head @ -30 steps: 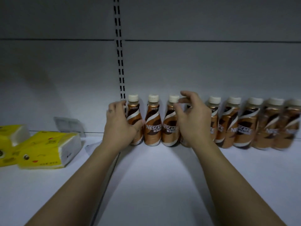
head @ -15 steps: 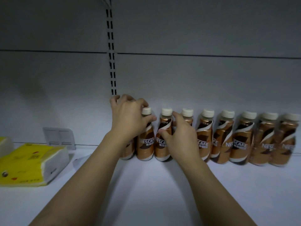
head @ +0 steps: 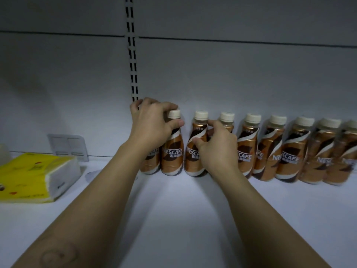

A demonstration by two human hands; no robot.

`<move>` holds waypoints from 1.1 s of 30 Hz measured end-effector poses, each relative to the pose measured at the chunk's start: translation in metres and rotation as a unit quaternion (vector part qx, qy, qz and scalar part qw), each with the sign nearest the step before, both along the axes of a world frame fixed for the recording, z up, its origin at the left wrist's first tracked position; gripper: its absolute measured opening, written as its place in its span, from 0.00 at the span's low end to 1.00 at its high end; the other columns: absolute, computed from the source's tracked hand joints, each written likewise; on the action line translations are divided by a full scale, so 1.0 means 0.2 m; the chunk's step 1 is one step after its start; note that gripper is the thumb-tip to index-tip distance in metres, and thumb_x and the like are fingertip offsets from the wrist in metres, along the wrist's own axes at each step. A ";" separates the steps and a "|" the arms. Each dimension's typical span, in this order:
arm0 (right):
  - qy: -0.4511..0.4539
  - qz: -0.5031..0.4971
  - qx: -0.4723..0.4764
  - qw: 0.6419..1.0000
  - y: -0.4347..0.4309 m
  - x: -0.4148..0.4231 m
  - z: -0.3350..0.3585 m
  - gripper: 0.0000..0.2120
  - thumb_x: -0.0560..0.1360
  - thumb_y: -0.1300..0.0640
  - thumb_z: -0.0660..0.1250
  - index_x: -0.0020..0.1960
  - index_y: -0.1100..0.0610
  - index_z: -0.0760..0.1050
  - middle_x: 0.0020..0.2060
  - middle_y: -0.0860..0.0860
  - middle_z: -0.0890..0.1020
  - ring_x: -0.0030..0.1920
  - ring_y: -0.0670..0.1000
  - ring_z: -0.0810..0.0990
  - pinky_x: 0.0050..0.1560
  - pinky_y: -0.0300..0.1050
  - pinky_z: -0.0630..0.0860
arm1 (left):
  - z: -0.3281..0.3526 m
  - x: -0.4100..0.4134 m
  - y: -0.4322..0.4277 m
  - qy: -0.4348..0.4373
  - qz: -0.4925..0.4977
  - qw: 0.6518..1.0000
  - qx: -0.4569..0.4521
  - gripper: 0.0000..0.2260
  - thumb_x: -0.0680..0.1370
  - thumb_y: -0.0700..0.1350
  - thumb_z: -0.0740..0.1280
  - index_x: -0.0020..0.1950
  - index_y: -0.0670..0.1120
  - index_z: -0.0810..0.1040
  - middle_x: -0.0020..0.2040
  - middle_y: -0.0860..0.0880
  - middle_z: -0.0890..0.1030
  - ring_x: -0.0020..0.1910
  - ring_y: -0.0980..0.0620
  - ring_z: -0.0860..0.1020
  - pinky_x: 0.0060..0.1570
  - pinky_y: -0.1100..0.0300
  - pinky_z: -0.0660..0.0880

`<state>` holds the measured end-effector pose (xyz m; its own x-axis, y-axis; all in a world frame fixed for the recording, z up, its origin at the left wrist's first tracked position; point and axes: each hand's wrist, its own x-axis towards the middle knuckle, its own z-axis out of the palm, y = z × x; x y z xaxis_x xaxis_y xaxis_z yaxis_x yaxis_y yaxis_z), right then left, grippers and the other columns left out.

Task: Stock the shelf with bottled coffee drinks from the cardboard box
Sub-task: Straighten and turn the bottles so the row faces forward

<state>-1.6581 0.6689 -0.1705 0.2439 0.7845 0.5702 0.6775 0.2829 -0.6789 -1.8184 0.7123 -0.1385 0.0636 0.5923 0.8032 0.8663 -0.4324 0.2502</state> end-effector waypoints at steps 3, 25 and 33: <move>-0.021 0.000 0.009 1.000 0.00 -0.02 0.00 0.21 0.74 0.57 0.68 0.67 0.53 0.71 0.51 0.52 0.82 0.51 0.54 0.81 0.53 0.51 0.78 | -0.02 0.01 -0.01 -0.014 -0.002 1.000 0.002 0.17 0.72 0.59 0.68 0.59 0.57 0.78 0.54 0.53 0.80 0.60 0.49 0.68 0.57 0.54 0.52; 0.011 0.055 0.046 0.997 -0.01 -0.01 -0.01 0.23 0.74 0.57 0.71 0.68 0.52 0.71 0.57 0.49 0.80 0.52 0.47 0.80 0.56 0.46 0.77 | -0.07 0.03 -0.09 0.031 0.036 0.998 -0.029 0.28 0.71 0.60 0.67 0.70 0.56 0.68 0.64 0.50 0.74 0.69 0.48 0.61 0.70 0.39 0.45; 0.050 -0.080 0.154 0.984 -0.05 0.21 0.09 0.13 0.76 0.57 0.67 0.60 0.51 0.76 0.54 0.47 0.79 0.50 0.46 0.77 0.48 0.35 0.68 | 0.13 0.27 -0.10 0.093 0.026 0.995 0.007 0.27 0.72 0.59 0.67 0.70 0.54 0.69 0.66 0.48 0.74 0.69 0.46 0.65 0.72 0.41 0.45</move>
<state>-1.6167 0.6592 -0.1526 0.4174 0.5254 0.7414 0.6649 0.3796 -0.6433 -1.7643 0.6915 -0.1128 0.1818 0.5874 0.7886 0.9185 -0.3878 0.0771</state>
